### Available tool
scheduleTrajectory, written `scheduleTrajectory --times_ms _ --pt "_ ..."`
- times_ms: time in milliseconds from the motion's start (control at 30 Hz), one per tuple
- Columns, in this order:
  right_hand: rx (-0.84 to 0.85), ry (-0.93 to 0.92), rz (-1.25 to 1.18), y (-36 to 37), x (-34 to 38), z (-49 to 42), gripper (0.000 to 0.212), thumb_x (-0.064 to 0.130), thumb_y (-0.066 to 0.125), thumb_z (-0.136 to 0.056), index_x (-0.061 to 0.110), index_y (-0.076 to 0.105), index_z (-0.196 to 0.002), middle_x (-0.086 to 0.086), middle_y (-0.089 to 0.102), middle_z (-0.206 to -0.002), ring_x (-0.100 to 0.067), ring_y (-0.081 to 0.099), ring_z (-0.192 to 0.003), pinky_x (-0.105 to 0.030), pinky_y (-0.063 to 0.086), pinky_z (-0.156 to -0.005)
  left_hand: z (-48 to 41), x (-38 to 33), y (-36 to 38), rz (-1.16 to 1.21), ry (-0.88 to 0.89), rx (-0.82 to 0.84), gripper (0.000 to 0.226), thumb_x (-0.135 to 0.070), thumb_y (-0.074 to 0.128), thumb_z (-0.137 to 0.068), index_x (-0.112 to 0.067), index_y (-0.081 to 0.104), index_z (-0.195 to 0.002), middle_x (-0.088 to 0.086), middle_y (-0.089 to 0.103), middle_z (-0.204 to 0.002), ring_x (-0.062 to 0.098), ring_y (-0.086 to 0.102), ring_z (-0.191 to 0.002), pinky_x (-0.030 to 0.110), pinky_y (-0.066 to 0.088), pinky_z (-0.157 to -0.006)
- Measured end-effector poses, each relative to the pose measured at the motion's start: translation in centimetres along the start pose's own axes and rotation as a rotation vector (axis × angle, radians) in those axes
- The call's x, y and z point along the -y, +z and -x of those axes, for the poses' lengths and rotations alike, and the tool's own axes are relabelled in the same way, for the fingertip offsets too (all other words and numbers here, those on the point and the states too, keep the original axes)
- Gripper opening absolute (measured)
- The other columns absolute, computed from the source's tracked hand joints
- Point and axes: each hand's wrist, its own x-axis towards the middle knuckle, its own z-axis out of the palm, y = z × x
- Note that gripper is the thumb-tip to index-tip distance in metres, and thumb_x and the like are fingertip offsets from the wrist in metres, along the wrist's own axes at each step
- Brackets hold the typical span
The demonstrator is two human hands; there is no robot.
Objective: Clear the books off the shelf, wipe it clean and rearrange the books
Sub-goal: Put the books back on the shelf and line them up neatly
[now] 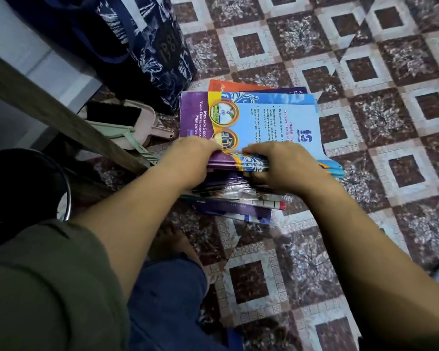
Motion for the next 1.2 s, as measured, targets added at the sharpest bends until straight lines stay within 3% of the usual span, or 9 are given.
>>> scheduleTrajectory --times_ms 200,333,500,633,733,867,1000,1100,1200 --pt "-0.001 0.01 0.148 2.4 -0.3 0.7 0.101 0.044 0.085 -0.063 0.031 0.032 -0.149 -0.001 0.03 -0.154 -0.025 0.034 -0.138 -0.041 0.032 -0.107 0.3 0.2 2.0 -0.031 0.047 -0.014 0.057 -0.02 0.067 -0.084 -0.019 0.045 -0.136 0.004 0.052 -0.139 0.027 0.053 -0.123 0.042 0.044 -0.099" --pt "-0.04 -0.008 0.185 2.5 -0.1 0.5 0.085 0.03 0.079 -0.074 0.032 0.036 -0.147 -0.002 0.036 -0.153 -0.027 0.047 -0.129 -0.04 0.044 -0.095 0.4 -0.4 2.3 -0.071 0.034 -0.032 0.078 -0.047 0.08 -0.069 -0.014 0.045 -0.13 0.002 0.05 -0.135 0.026 0.051 -0.121 0.042 0.045 -0.095" --pt "0.019 0.011 0.145 0.9 0.0 0.5 0.072 0.021 0.065 -0.084 0.04 0.035 -0.147 0.009 0.03 -0.156 -0.02 0.049 -0.129 -0.036 0.045 -0.095 1.0 -1.1 2.9 -0.239 0.091 -0.109 0.093 -0.042 0.089 -0.056 -0.014 0.038 -0.129 0.003 0.046 -0.126 0.023 0.049 -0.113 0.037 0.046 -0.09" --pt "0.056 0.017 0.159 0.5 0.3 0.4 0.071 0.02 0.062 -0.086 0.041 0.032 -0.148 0.01 0.027 -0.157 -0.019 0.047 -0.131 -0.035 0.043 -0.096 1.2 -1.0 3.7 -0.296 0.11 -0.1 0.124 -0.038 0.091 -0.052 -0.017 0.008 -0.141 0.012 0.042 -0.136 0.032 0.049 -0.117 0.045 0.047 -0.093" --pt "0.058 0.019 0.152 0.7 0.3 0.6 0.072 0.025 0.064 -0.086 0.04 0.031 -0.148 0.01 0.025 -0.158 -0.019 0.045 -0.133 -0.036 0.042 -0.097 1.3 -1.4 4.4 -0.279 0.06 -0.104 0.11 -0.019 0.085 -0.062 -0.013 0.007 -0.14 0.018 0.047 -0.132 0.038 0.049 -0.118 0.048 0.046 -0.095" --pt "0.028 0.014 0.106 1.3 -0.2 1.1 0.079 0.042 0.067 -0.081 0.036 0.029 -0.15 0.01 0.023 -0.159 -0.019 0.04 -0.136 -0.038 0.037 -0.105 1.2 -2.5 4.3 -0.246 -0.017 -0.078 0.062 -0.004 0.063 -0.08 -0.003 0.034 -0.135 0.019 0.039 -0.144 0.039 0.039 -0.131 0.045 0.037 -0.107" --pt "-0.05 0.044 0.231 2.8 0.0 1.6 0.092 0.049 0.077 -0.071 0.028 0.031 -0.148 -0.001 0.032 -0.155 -0.022 0.034 -0.14 -0.043 0.031 -0.109 1.1 -2.7 3.1 -0.169 -0.051 -0.092 0.059 -0.001 0.063 -0.078 -0.003 0.038 -0.131 0.015 0.042 -0.141 0.034 0.041 -0.129 0.039 0.031 -0.109" --pt "-0.338 0.044 0.248 3.0 0.4 1.8 0.058 0.018 0.083 -0.07 0.021 0.063 -0.124 -0.002 0.066 -0.122 -0.024 0.064 -0.107 -0.038 0.049 -0.087 1.7 -2.9 1.7 -0.145 -0.025 -0.197 0.052 -0.002 0.064 -0.073 -0.003 0.047 -0.122 0.012 0.057 -0.119 0.03 0.054 -0.11 0.036 0.04 -0.094" --pt "-0.498 0.023 0.216 0.8 1.2 3.2 0.058 0.018 0.09 -0.055 0.02 0.071 -0.109 0.0 0.073 -0.102 -0.023 0.07 -0.089 -0.034 0.052 -0.079 3.0 -3.5 -0.3 -0.232 0.013 -0.349 0.043 -0.002 0.072 -0.06 -0.008 0.057 -0.1 0.008 0.064 -0.087 0.029 0.061 -0.08 0.034 0.041 -0.069"
